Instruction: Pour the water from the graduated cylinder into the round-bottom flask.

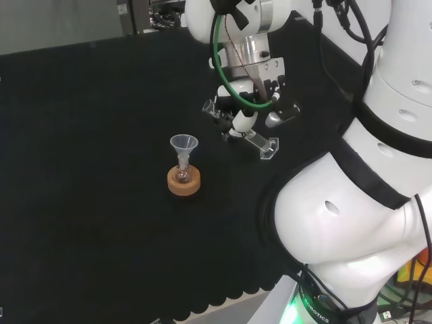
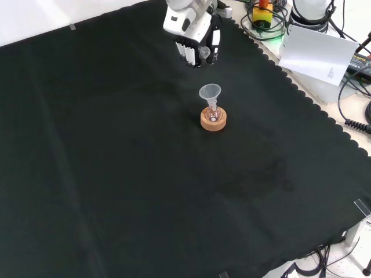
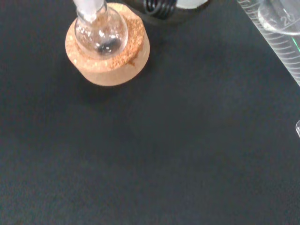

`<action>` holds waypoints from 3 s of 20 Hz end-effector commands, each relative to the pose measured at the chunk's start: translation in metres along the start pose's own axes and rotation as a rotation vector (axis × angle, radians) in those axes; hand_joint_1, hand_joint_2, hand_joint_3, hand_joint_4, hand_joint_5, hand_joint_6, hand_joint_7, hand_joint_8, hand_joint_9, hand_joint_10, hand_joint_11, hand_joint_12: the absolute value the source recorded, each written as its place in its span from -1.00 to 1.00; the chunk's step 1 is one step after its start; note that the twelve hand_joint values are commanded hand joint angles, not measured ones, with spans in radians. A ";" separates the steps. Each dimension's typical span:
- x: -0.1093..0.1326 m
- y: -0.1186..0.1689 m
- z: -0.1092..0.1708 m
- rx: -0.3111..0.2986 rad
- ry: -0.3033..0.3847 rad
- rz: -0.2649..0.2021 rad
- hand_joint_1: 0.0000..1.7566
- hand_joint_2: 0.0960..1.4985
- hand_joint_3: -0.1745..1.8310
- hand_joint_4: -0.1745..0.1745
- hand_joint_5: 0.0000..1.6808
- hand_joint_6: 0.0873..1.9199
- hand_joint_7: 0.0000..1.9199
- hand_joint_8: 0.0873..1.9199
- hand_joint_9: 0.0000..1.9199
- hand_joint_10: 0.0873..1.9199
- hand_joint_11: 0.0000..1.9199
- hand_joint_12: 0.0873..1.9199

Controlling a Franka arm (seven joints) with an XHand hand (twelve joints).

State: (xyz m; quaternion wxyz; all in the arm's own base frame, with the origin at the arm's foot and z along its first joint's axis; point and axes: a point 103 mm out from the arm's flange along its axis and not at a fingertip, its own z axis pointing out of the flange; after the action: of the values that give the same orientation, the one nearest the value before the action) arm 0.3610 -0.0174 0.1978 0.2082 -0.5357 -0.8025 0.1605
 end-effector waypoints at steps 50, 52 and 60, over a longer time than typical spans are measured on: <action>0.035 0.028 -0.011 0.505 -0.322 0.170 0.43 0.46 -0.82 -1.00 0.14 0.03 0.04 0.01 0.50 -1.00 0.27 -0.28; 0.037 0.028 -0.011 0.511 -0.329 0.172 0.43 0.46 -0.82 -1.00 0.14 0.03 0.04 0.01 0.50 -1.00 0.27 -0.28; 0.043 0.029 -0.014 0.550 -0.365 0.191 0.43 0.46 -0.82 -1.00 0.14 0.04 0.04 0.01 0.50 -1.00 0.27 -0.28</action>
State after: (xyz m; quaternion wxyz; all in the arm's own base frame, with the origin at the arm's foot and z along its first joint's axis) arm 0.3762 0.0315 0.2007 0.1872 -0.4957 -0.7053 0.4709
